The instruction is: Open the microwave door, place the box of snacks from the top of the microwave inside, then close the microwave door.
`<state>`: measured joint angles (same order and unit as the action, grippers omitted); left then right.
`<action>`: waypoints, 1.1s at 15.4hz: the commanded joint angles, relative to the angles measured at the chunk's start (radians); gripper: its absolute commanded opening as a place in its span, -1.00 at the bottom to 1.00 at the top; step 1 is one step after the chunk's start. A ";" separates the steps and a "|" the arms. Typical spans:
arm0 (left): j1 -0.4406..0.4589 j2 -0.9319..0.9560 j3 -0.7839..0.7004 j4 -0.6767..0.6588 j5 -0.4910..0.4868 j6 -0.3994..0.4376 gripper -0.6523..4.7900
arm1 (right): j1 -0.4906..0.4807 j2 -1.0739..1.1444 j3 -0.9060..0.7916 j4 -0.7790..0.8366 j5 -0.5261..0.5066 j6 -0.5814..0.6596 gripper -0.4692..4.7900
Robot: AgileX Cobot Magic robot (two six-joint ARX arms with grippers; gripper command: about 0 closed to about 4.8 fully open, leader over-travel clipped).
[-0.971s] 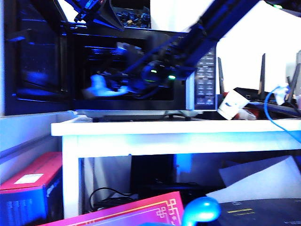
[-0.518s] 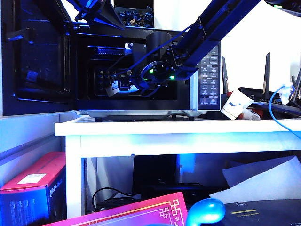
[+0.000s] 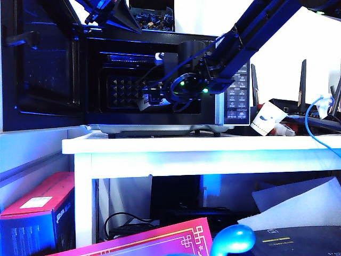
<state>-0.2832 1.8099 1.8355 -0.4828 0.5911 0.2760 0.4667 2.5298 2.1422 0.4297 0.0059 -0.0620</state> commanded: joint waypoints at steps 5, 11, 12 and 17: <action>0.003 -0.003 0.001 -0.002 0.000 -0.003 -0.78 | 0.008 -0.010 0.007 0.064 -0.010 0.040 0.17; 0.003 -0.003 0.001 -0.003 0.000 -0.003 -0.78 | 0.008 -0.033 0.008 -0.067 -0.053 0.003 1.00; 0.003 -0.003 0.001 -0.003 0.000 -0.003 -0.78 | 0.008 -0.054 0.007 -0.119 -0.052 -0.014 1.00; 0.003 -0.003 0.001 -0.002 0.000 -0.003 -0.78 | 0.008 -0.166 0.007 -0.264 -0.054 -0.046 1.00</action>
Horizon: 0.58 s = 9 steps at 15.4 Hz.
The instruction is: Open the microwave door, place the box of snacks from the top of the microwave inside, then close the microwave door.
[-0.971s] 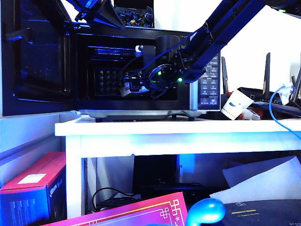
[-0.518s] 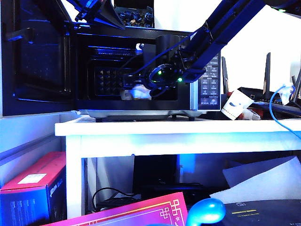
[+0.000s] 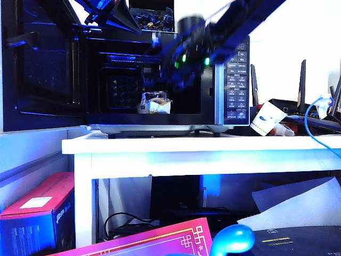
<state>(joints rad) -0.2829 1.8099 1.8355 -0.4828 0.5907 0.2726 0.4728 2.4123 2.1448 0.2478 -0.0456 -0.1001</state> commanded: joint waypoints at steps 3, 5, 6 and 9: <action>0.003 -0.003 0.001 -0.002 0.000 0.000 -0.78 | 0.002 -0.134 0.005 -0.304 -0.002 -0.008 1.00; 0.003 -0.003 0.001 -0.002 0.000 0.000 -0.78 | 0.002 -0.194 0.005 -0.462 -0.002 -0.006 1.00; 0.003 -0.003 0.001 -0.002 0.000 0.001 -0.78 | 0.002 -0.217 0.005 -0.529 -0.002 -0.005 1.00; 0.003 -0.003 0.001 -0.002 0.000 0.001 -0.78 | 0.002 -0.257 0.005 -0.706 -0.027 -0.005 0.11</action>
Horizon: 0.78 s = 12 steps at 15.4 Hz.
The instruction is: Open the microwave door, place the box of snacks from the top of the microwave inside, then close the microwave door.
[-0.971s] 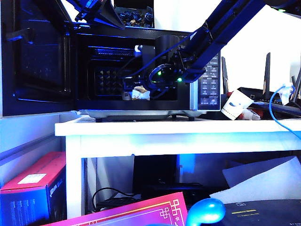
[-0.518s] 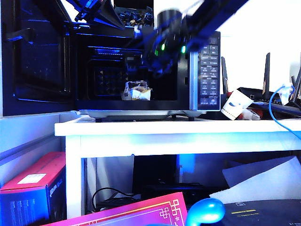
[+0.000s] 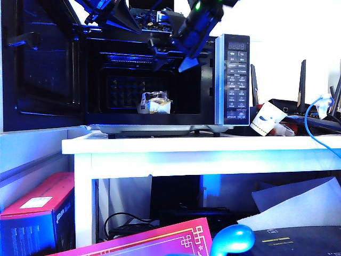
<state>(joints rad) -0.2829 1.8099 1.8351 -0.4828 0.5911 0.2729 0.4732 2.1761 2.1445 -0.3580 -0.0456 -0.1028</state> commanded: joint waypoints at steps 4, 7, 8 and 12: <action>0.003 -0.003 0.002 -0.002 0.000 0.000 -0.78 | 0.002 -0.011 0.005 -0.181 -0.091 -0.002 -0.76; 0.003 -0.003 0.002 -0.001 0.000 0.000 -0.78 | 0.002 0.015 0.004 -0.179 -0.092 -0.002 -0.76; 0.003 -0.003 0.002 -0.001 0.000 0.000 -0.78 | 0.002 0.031 0.004 -0.175 -0.092 -0.002 -0.76; 0.003 -0.003 0.003 -0.003 0.000 0.000 -0.78 | 0.002 0.100 0.004 -0.105 -0.122 -0.002 -0.76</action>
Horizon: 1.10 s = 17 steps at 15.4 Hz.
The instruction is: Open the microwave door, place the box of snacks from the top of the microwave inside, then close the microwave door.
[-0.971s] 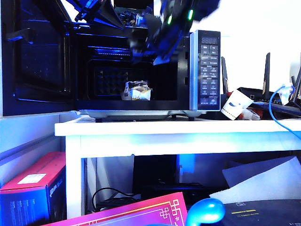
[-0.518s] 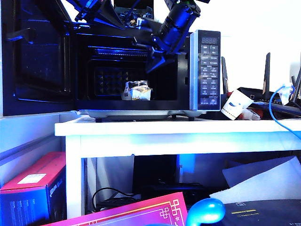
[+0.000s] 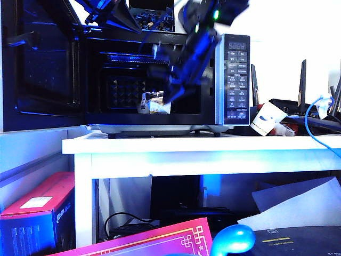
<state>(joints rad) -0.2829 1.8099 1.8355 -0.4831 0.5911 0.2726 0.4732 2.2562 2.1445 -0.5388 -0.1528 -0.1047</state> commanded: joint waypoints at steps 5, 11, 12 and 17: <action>0.003 -0.003 0.003 -0.001 0.000 0.001 -0.78 | 0.002 0.069 0.003 0.232 -0.007 0.008 -0.76; 0.003 -0.003 0.003 -0.002 0.000 0.001 -0.78 | 0.002 0.141 0.003 0.476 0.041 0.026 -0.76; 0.003 -0.003 0.003 -0.002 0.000 0.001 -0.78 | 0.002 0.146 0.003 0.507 0.049 0.026 -0.76; 0.003 -0.003 0.003 -0.010 0.000 0.001 -0.78 | 0.002 0.139 0.005 0.526 0.051 0.026 -0.76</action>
<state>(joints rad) -0.2825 1.8099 1.8355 -0.4835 0.5911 0.2729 0.4732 2.4062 2.1441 -0.0696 -0.1062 -0.0799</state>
